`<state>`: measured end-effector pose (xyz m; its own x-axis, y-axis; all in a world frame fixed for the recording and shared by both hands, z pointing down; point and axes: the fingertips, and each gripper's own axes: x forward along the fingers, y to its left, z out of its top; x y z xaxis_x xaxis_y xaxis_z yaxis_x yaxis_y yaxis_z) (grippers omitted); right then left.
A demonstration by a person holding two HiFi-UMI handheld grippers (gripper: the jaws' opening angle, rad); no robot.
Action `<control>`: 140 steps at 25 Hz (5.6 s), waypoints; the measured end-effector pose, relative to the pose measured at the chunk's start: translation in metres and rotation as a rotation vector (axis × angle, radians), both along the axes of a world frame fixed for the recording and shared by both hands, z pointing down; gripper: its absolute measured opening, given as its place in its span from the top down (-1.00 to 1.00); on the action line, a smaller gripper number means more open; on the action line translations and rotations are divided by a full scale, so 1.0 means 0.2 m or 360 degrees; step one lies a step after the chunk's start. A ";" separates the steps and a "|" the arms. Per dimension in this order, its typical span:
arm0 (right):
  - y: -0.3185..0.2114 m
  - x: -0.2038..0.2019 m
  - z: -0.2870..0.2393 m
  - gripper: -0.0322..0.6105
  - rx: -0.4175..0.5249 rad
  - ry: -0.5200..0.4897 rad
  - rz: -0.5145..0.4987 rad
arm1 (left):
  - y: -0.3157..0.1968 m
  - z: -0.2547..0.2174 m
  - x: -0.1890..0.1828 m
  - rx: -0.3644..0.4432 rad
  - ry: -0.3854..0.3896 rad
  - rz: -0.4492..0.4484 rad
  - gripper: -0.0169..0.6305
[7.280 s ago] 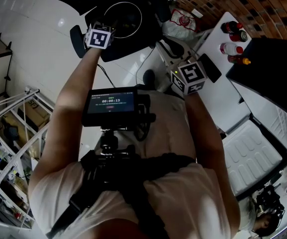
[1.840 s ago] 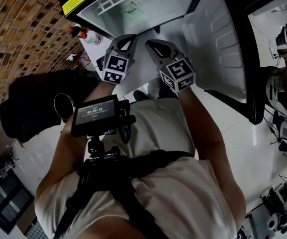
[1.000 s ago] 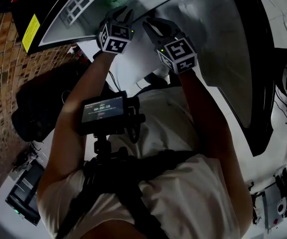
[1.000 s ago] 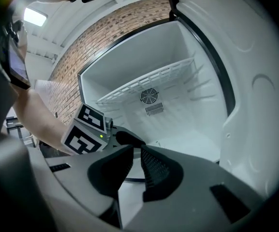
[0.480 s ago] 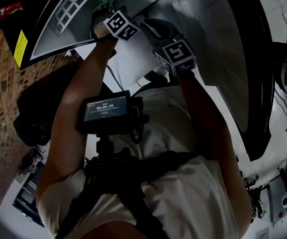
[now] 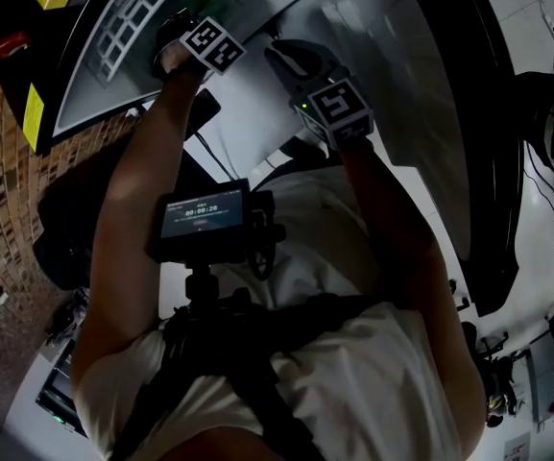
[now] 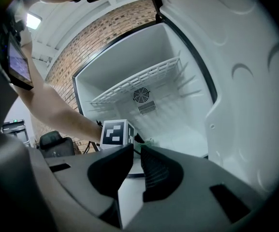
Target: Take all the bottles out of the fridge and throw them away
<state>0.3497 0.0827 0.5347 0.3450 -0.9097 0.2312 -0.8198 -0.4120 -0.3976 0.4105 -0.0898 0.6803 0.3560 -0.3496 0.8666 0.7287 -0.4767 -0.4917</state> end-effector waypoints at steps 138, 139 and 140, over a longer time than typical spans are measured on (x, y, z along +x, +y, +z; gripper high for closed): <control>-1.95 -2.49 -0.24 0.72 -0.0091 0.0422 -0.1880 | -1.45 -0.13 -3.53 -0.0506 0.0900 -0.1986 0.88; -1.96 -2.50 -0.23 0.72 -0.0094 0.0424 -0.1884 | -1.45 -0.12 -3.53 -0.0509 0.0898 -0.1989 0.88; -1.96 -2.50 -0.23 0.72 -0.0096 0.0426 -0.1888 | -1.45 -0.11 -3.53 -0.0510 0.0897 -0.1992 0.88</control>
<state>-0.1507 -0.3089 0.4885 -0.6502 -0.6829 0.3330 -0.7531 0.6370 -0.1642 -0.2960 -0.3803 0.6575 0.2816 -0.5059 0.8154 -0.5103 -0.7986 -0.3192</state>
